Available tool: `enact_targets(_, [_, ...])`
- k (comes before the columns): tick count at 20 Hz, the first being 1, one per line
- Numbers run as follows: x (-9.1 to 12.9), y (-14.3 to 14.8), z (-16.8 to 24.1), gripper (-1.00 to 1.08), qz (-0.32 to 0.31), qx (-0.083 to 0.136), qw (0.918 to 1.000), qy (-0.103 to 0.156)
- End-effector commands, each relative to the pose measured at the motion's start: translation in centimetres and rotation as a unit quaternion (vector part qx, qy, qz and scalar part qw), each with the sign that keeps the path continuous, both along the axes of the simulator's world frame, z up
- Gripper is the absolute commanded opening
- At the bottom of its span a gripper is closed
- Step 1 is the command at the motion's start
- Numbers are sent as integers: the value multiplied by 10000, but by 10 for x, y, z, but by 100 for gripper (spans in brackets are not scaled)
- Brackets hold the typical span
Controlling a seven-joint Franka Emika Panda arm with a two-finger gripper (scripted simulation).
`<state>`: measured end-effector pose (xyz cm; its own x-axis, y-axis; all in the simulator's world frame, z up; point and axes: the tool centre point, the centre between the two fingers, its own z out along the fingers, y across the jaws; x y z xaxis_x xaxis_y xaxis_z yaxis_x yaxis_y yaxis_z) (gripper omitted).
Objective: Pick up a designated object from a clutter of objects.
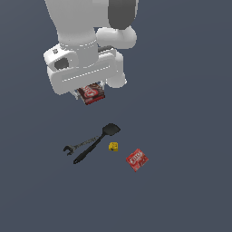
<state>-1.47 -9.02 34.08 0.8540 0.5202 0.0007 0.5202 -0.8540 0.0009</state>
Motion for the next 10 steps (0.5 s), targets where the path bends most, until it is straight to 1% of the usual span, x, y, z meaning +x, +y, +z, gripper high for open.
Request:
enact_targets(1, [5,-1,9,-100,0,1,10000,5])
enact_targets(10, [12,-2,21,-100,0,1,10000,5])
